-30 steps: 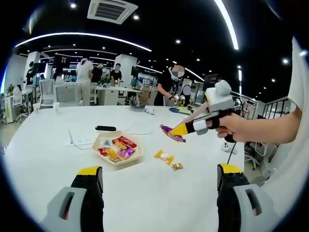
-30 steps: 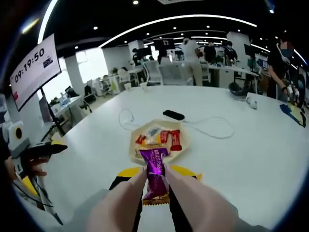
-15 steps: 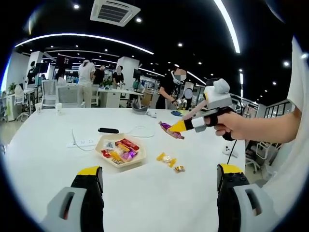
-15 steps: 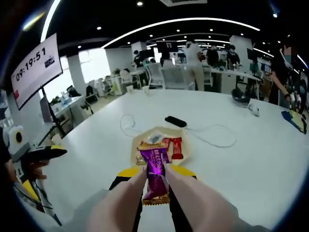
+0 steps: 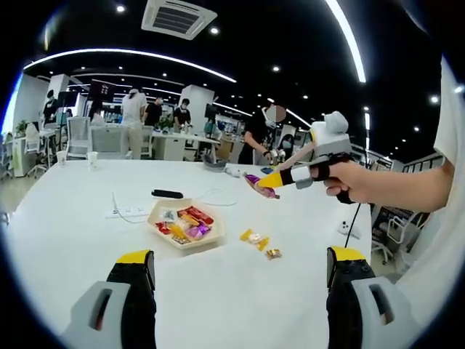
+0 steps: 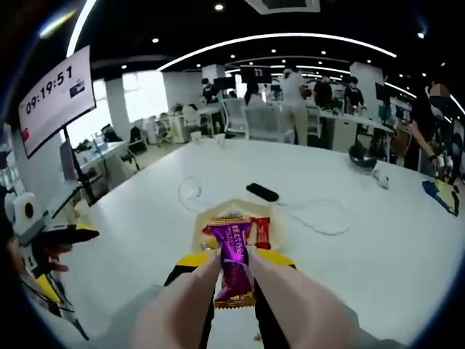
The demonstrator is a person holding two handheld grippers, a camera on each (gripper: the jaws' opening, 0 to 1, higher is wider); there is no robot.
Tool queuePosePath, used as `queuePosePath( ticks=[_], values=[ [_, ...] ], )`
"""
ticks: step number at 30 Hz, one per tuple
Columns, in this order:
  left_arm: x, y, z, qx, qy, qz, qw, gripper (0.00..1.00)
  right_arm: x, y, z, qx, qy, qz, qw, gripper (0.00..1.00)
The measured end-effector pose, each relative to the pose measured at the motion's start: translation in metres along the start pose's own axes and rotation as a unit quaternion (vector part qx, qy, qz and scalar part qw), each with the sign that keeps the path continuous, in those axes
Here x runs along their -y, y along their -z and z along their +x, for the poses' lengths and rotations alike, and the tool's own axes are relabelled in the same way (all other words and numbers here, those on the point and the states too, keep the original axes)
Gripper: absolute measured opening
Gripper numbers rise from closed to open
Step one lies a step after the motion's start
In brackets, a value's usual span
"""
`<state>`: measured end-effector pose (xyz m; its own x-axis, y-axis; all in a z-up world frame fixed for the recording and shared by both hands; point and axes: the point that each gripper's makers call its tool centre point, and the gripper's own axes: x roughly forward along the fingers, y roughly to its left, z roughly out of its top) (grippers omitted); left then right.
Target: Place the target food into the container with the food tongs after gripping and lifting it, then release it inside without dropping or visibly crushing the food.
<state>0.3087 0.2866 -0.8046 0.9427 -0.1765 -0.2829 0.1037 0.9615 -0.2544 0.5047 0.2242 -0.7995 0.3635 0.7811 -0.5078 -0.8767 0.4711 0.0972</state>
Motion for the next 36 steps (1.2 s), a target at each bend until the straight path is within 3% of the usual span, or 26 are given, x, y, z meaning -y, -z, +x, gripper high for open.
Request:
queuePosePath(
  ticks=[10,14,20,36],
  values=[
    [-0.012,-0.004,-0.006,0.018,-0.017,-0.009,0.9997,0.99,0.0,-0.012,0.006,-0.003,0.002,-0.004,1.0,0.19],
    [-0.009,-0.001,-0.006,0.012,-0.013,-0.006,0.9998,0.99,0.003,-0.022,0.01,0.005,0.003,-0.003,1.0,0.19],
    [-0.014,-0.007,-0.01,0.02,-0.023,0.0,0.9995,0.99,0.003,-0.027,0.015,0.009,0.001,-0.005,0.9999,0.19],
    [-0.026,-0.006,-0.011,0.017,-0.041,-0.003,0.999,0.99,0.009,-0.041,0.028,0.011,-0.004,-0.013,0.9998,0.2]
  ],
)
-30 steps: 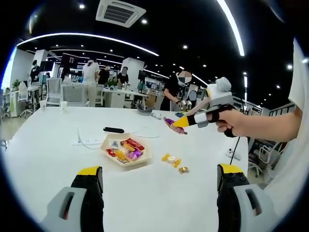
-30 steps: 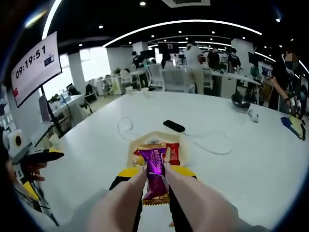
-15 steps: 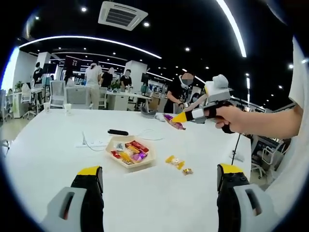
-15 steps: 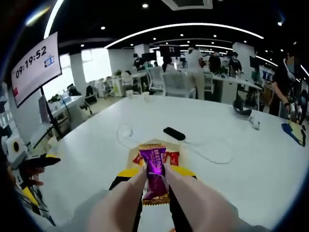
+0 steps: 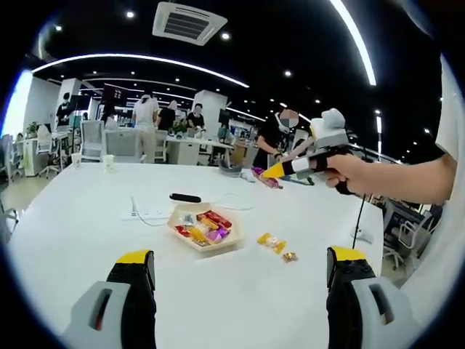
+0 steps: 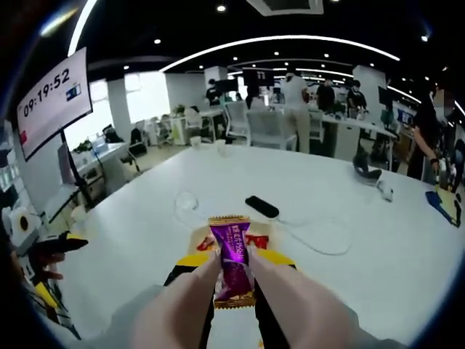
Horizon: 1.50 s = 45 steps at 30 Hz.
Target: Place the target food into the container with the food tongs after gripping and lifting it, then release it inside without dropping or visibly crushing the food.
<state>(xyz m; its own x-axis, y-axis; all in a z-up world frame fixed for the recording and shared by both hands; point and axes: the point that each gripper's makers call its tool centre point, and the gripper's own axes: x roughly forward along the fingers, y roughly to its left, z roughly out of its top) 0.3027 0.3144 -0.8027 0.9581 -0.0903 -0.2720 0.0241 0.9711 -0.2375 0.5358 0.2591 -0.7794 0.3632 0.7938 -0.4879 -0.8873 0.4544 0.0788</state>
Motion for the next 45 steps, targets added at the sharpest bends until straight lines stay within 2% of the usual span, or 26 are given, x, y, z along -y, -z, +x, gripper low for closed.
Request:
queuePosePath(
  ticks=[4,11,20,26,36,45],
  values=[
    [-0.005,0.0,0.001,0.0,-0.009,0.002,1.0,0.99,0.001,-0.005,0.003,0.005,0.001,0.001,1.0,0.2],
    [-0.008,-0.005,0.004,-0.002,-0.008,0.009,0.9999,0.99,0.003,-0.025,0.006,0.025,0.005,0.002,0.9997,0.2],
    [-0.009,-0.011,0.004,0.005,-0.01,0.014,0.9998,0.99,0.003,-0.033,0.012,0.031,0.005,0.001,0.9995,0.2],
    [-0.008,-0.009,0.002,0.007,-0.012,0.012,0.9998,0.99,0.006,-0.046,0.016,0.033,0.006,-0.005,0.9994,0.2],
    [-0.017,-0.007,-0.01,0.013,-0.027,0.002,0.9996,0.99,0.007,-0.076,0.027,0.047,0.005,-0.021,0.9987,0.2],
    [-0.02,-0.01,-0.014,0.015,-0.031,-0.003,0.9994,0.99,0.012,-0.089,0.03,0.055,0.009,-0.011,0.9984,0.2]
  ],
)
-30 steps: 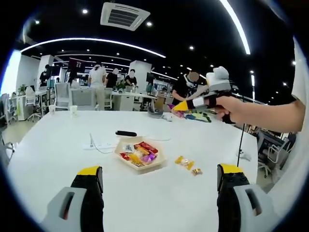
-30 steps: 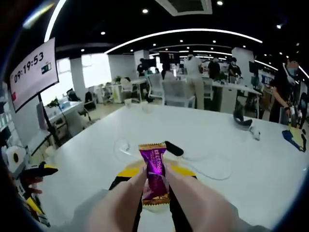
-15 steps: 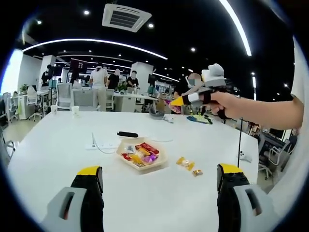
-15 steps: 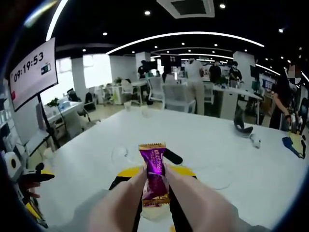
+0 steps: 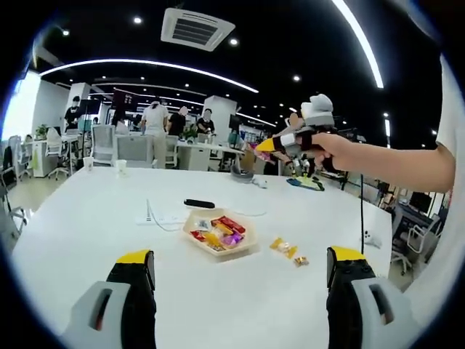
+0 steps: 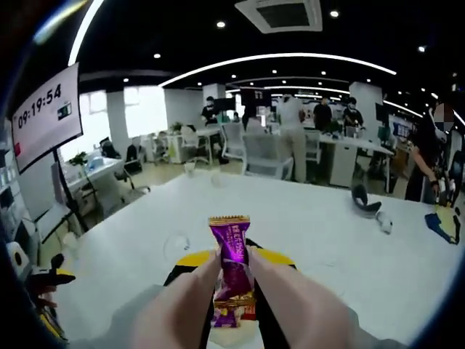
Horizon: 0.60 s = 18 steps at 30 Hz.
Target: Place the target food into the container with the food tongs after gripping and lifting it, then release it inside without dropping or visibly crushing the food.
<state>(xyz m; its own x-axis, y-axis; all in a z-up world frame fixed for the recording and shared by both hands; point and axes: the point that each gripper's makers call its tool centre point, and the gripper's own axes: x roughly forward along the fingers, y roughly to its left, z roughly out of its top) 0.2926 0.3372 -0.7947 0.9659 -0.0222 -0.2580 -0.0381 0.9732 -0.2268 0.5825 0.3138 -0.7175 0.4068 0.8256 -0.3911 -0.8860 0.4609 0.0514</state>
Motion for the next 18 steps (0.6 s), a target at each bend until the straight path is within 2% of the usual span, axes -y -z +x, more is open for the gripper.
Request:
queuePosePath(
  ticks=[5,9,18],
  values=[
    [-0.002,0.003,-0.001,-0.004,0.0,-0.004,1.0,0.99,-0.002,-0.007,0.005,0.008,-0.001,0.01,0.9999,0.2],
    [-0.001,0.002,0.001,-0.004,0.004,-0.008,0.9999,0.99,-0.009,-0.005,0.006,0.006,-0.004,0.053,0.9986,0.23],
    [0.002,0.007,0.001,-0.012,0.012,-0.011,0.9998,0.99,-0.009,0.001,0.006,0.006,0.002,0.051,0.9987,0.25]
  ],
)
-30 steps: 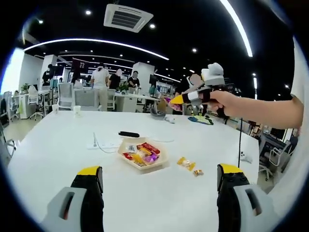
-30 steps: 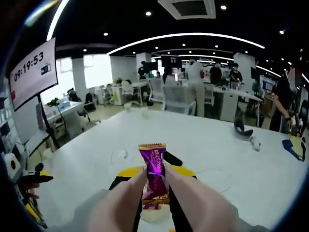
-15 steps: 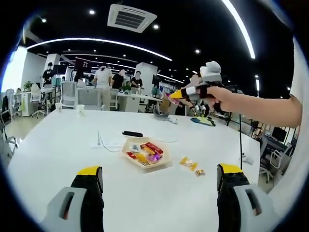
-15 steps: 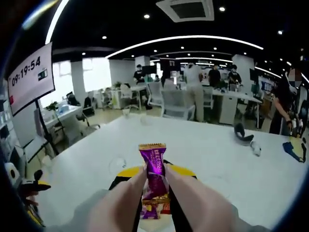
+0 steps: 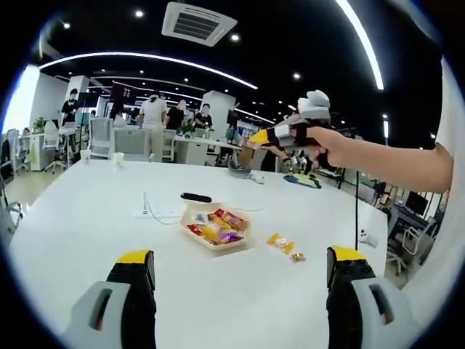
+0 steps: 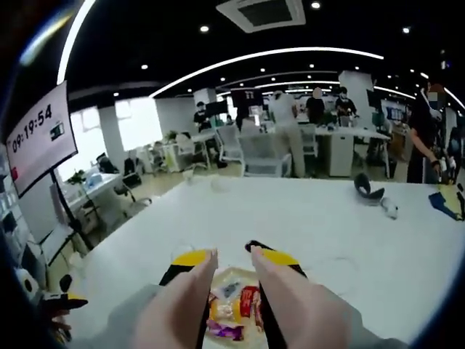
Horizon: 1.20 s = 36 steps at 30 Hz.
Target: Place the target food into the container with the food tongs after gripping and lifting it, then release it inside without dropping or visibly crushing the food.
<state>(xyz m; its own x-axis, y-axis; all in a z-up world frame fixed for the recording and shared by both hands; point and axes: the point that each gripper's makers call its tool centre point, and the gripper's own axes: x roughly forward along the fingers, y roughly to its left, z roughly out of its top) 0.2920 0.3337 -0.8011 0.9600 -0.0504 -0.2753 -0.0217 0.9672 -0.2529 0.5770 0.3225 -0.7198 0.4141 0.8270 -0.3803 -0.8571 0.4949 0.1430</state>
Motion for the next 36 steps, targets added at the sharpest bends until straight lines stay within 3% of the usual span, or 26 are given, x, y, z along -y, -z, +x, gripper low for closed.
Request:
queuePosePath(
  ticks=[15,26,36],
  values=[
    [0.006,-0.002,0.005,0.001,0.015,0.001,0.9999,0.99,0.011,0.001,-0.013,0.001,0.011,-0.006,0.9999,0.26],
    [0.015,-0.005,0.003,-0.004,0.026,0.016,0.9995,0.99,0.012,0.018,-0.026,-0.006,0.012,-0.005,0.9999,0.27],
    [0.021,-0.005,-0.002,-0.004,0.027,0.024,0.9993,0.99,0.009,0.036,-0.036,-0.008,0.006,0.028,0.9996,0.27]
  ],
)
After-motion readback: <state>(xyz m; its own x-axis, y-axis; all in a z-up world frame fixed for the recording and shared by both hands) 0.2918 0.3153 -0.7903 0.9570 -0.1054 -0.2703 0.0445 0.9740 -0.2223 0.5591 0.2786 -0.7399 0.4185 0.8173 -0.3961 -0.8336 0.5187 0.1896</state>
